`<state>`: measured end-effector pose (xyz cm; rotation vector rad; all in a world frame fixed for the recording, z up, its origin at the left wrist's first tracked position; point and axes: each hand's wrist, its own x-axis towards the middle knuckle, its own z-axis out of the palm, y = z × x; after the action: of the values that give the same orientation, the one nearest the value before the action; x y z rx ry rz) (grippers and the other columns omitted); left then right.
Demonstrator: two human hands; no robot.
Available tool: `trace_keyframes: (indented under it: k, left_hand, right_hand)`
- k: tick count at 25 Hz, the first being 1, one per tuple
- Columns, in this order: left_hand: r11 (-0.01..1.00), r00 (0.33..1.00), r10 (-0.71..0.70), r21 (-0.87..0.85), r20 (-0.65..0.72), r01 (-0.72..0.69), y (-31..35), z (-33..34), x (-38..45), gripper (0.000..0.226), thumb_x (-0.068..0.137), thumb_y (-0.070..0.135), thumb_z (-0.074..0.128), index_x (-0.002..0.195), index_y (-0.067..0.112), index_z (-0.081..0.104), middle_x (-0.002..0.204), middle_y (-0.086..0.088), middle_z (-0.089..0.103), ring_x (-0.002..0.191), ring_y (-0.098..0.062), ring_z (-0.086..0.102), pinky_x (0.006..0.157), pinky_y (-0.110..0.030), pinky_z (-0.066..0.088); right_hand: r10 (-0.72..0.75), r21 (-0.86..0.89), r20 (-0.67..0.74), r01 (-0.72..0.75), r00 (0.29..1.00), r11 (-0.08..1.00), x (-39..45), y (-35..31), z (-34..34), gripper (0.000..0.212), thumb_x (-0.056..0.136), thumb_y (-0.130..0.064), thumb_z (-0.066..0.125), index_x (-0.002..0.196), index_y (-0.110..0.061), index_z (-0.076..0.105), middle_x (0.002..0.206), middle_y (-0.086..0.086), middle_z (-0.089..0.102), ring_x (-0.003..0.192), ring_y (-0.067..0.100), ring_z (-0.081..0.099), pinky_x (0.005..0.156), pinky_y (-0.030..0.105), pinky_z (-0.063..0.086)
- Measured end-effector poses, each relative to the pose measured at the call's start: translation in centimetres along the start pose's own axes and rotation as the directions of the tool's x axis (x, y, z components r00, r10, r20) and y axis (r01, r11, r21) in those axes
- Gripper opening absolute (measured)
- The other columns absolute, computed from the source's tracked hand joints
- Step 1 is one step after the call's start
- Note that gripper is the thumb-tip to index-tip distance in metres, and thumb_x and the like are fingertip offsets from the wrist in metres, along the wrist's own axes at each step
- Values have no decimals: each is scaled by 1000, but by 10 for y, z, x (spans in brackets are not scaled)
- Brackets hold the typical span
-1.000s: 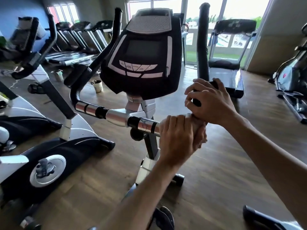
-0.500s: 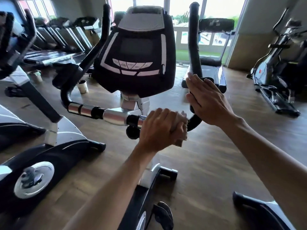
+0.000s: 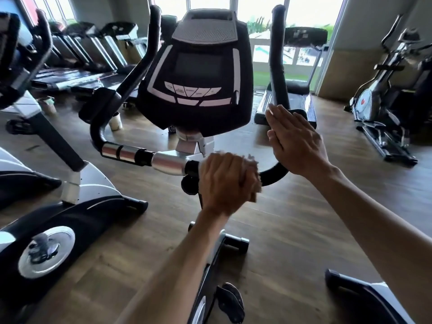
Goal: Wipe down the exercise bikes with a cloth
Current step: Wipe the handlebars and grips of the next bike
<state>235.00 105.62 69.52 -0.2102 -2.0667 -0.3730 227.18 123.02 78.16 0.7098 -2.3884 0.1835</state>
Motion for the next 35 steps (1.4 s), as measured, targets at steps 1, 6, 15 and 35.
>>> trace_keyframes:
  k: [1, 6, 15, 35]
  left_hand:
    - [997, 997, 75, -30, 13, -74, 6, 2, -1, 28, 97, 34, 52, 96, 13, 69, 95, -5, 68, 93, -27, 60, 92, -43, 44]
    - [966, 971, 241, -97, -2, -240, -53, -14, 18, 33, 102, 31, 46, 97, 11, 72, 90, -3, 70, 83, -22, 63, 75, -39, 52]
    - [998, 989, 1, -59, 145, 8, -74, -24, 23, 25, 97, 32, 51, 88, 15, 66, 84, 0, 67, 78, -17, 59, 68, -38, 52]
    - [997, 952, -78, 12, 295, 79, -52, -28, 34, 41, 99, 43, 40, 97, 16, 71, 92, -2, 72, 85, -19, 63, 82, -41, 50]
  right_hand:
    - [3, 7, 14, -3, 1000, 1000, 0, -2, -1, 57, 103, -35, 28, 157, -16, 36, 165, -3, 29, 153, 13, 24, 125, 34, 16]
    - [38, 26, 27, -39, 999, 999, -18, -11, -7, 50, 105, -32, 35, 152, -19, 44, 167, -3, 21, 154, 9, 16, 125, 29, 10]
    - [-153, 74, 41, 150, 987, 986, -53, -66, 21, 50, 99, -26, 27, 124, -10, 67, 144, 11, 58, 147, 22, 38, 127, 52, 3]
    - [-168, 51, -41, 170, 985, 984, -55, -67, 31, 48, 102, -23, 31, 138, -1, 55, 133, 13, 66, 131, 26, 57, 122, 39, 27]
